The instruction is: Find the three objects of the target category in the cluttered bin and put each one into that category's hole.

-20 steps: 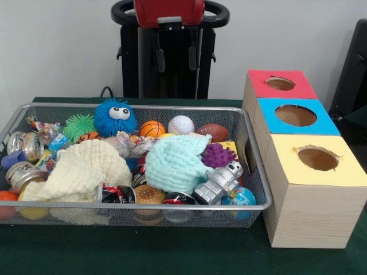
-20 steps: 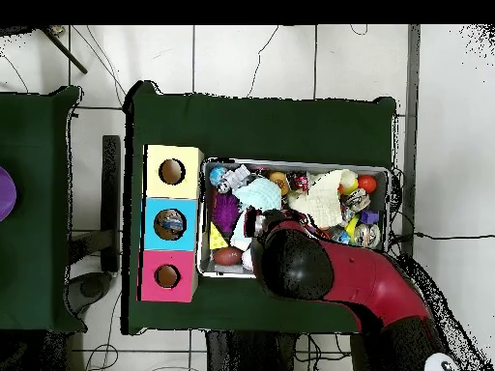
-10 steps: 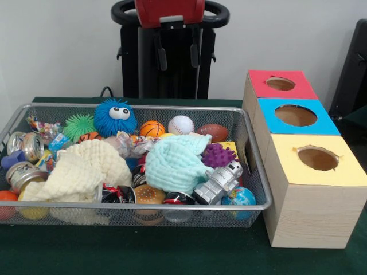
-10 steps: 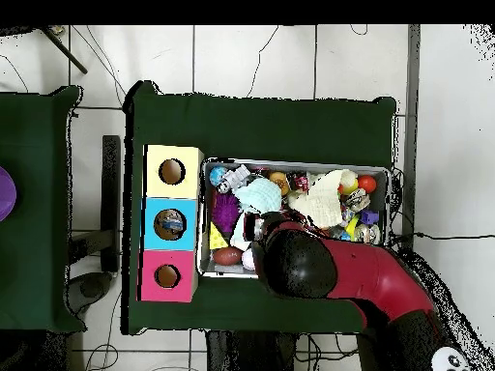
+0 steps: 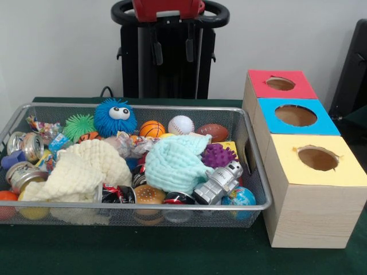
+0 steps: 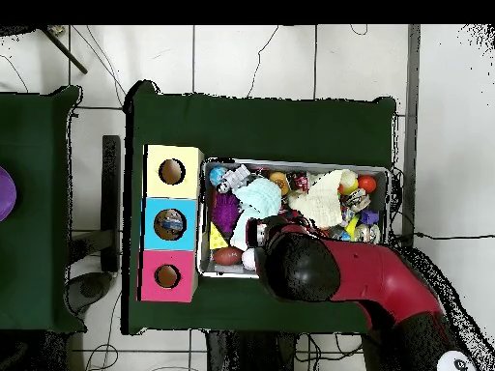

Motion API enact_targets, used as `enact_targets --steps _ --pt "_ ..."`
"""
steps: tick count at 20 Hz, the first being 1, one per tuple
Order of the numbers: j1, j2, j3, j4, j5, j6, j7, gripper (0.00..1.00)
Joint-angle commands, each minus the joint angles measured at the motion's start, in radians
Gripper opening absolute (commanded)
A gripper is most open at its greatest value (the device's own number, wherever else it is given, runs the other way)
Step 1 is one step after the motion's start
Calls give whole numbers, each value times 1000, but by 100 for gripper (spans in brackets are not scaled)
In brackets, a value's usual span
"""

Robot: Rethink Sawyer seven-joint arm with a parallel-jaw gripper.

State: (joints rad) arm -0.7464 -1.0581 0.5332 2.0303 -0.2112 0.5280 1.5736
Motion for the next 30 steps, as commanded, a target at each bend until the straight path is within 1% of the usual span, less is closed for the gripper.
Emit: enact_targets --steps 1,10,13,23,26,30 --pt "-19 -9 67 6 -52 116 -133 100" --pt "-35 4 81 20 -69 95 -115 100" --pt "-48 9 88 22 -74 91 -121 100" --pt "-120 31 134 -15 -85 145 -188 100" --pt "-127 44 144 -13 -95 139 -176 100" --pt "-106 88 121 8 -125 76 -119 100"
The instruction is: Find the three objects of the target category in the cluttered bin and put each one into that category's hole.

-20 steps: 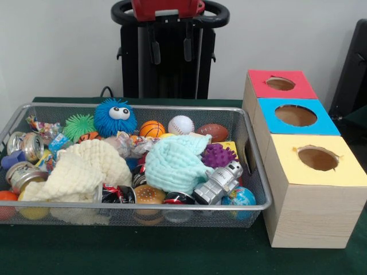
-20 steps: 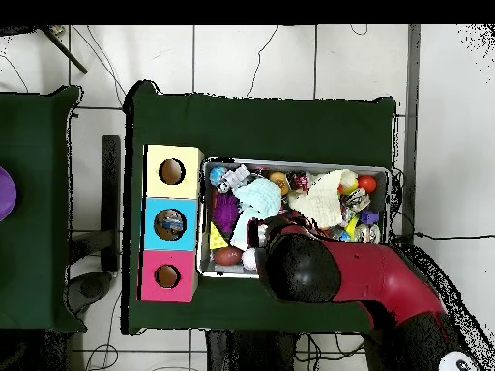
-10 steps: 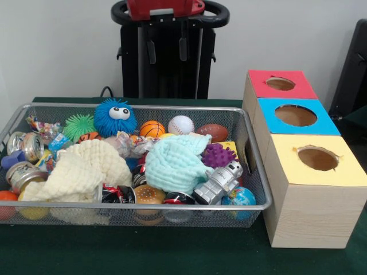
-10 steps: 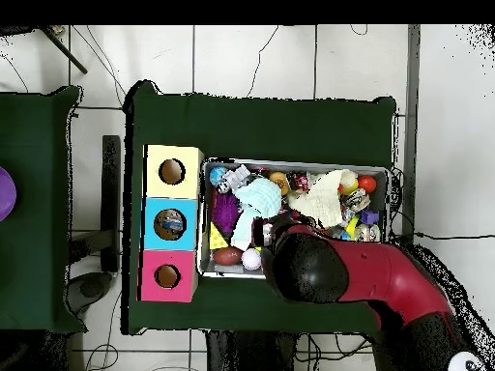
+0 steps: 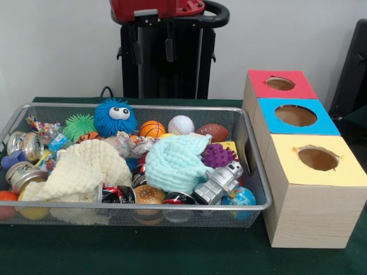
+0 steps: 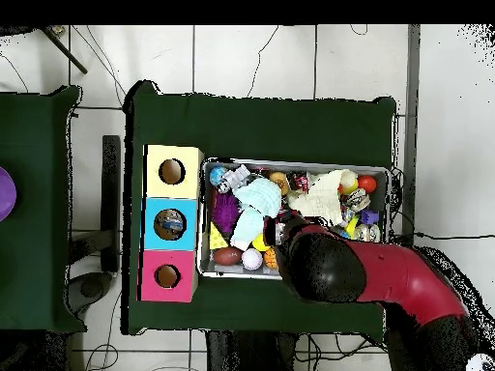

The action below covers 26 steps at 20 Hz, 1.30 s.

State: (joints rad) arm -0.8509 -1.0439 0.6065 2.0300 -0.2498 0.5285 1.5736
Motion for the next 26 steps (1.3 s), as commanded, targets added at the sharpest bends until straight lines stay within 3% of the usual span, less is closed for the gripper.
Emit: enact_targets --steps 1,15,26 --pt "3 87 43 9 -95 61 -110 100" --pt "8 197 20 -29 -192 -1 -70 100" --pt "-82 226 71 -80 -207 82 -164 100"
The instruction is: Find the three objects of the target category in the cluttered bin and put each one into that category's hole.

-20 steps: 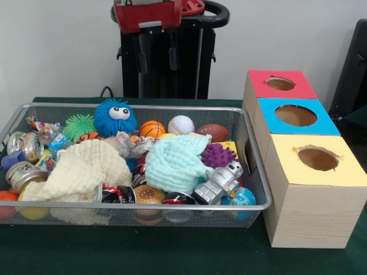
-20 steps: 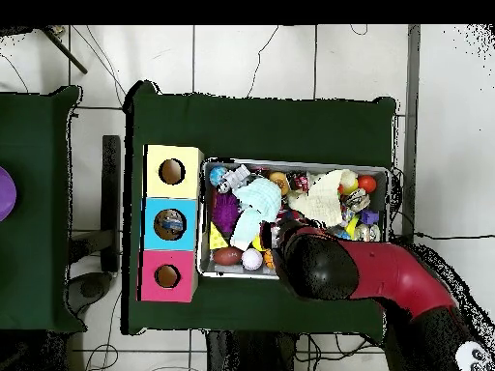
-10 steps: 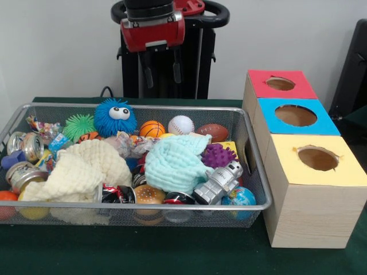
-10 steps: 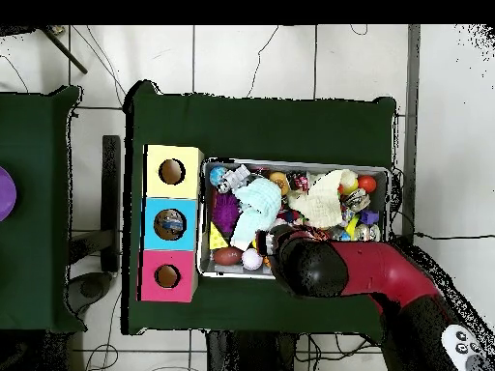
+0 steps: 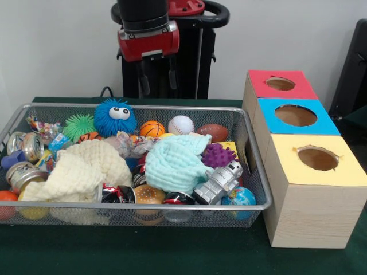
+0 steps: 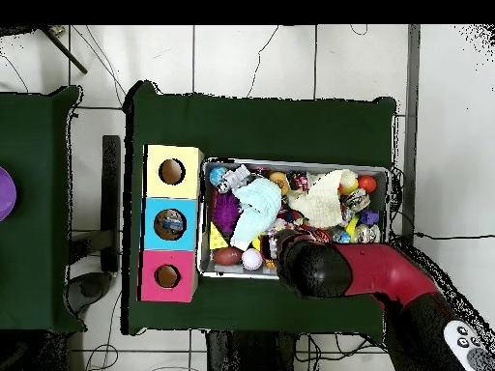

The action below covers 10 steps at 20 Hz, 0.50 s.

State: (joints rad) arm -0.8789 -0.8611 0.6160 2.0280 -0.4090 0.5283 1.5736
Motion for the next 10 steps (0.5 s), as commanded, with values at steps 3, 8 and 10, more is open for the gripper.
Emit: enact_targets --steps 3,8,10 --pt "-80 46 76 -89 -55 103 -186 100" --pt "-123 77 96 -116 -70 129 -227 100" --pt "-136 85 100 -122 -81 130 -235 100"
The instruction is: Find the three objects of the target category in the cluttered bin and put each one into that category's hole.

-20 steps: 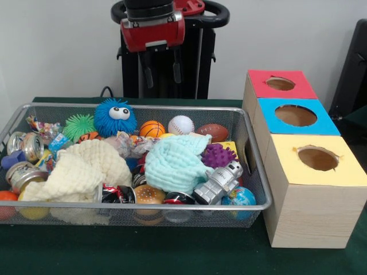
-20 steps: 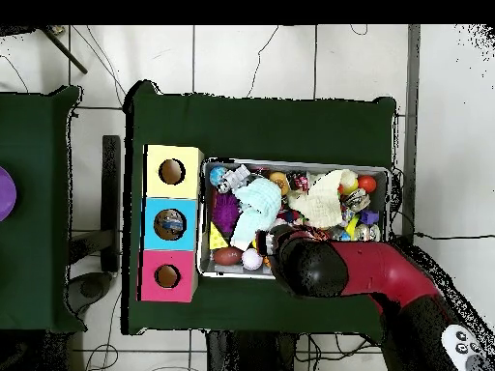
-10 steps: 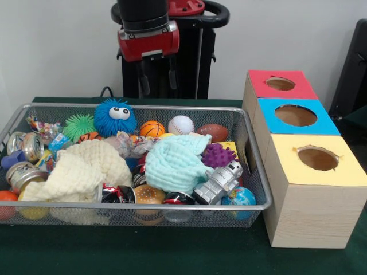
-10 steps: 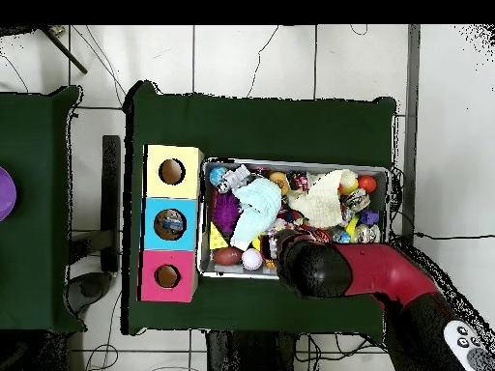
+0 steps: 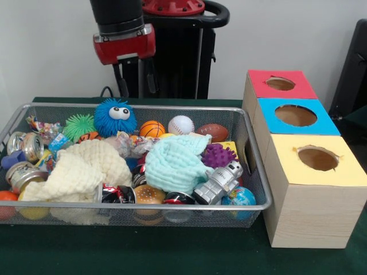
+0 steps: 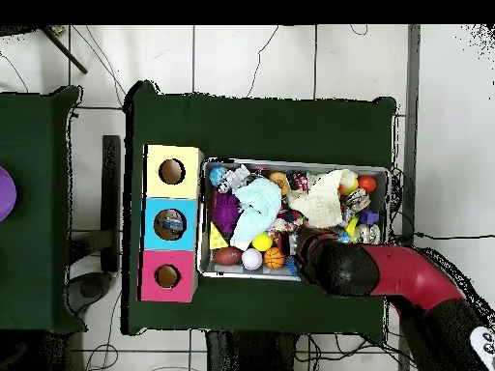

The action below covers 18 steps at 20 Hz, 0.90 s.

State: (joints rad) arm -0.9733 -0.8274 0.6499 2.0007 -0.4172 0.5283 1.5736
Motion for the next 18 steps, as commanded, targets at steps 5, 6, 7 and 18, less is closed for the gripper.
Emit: enact_targets --steps 5,6,7,18 --pt "-65 47 84 -98 -81 142 -244 100" --pt "-69 43 87 -98 -79 147 -246 100" --pt "-73 40 91 -98 -77 154 -248 100" --pt "-79 -39 69 -126 -121 168 -211 100"
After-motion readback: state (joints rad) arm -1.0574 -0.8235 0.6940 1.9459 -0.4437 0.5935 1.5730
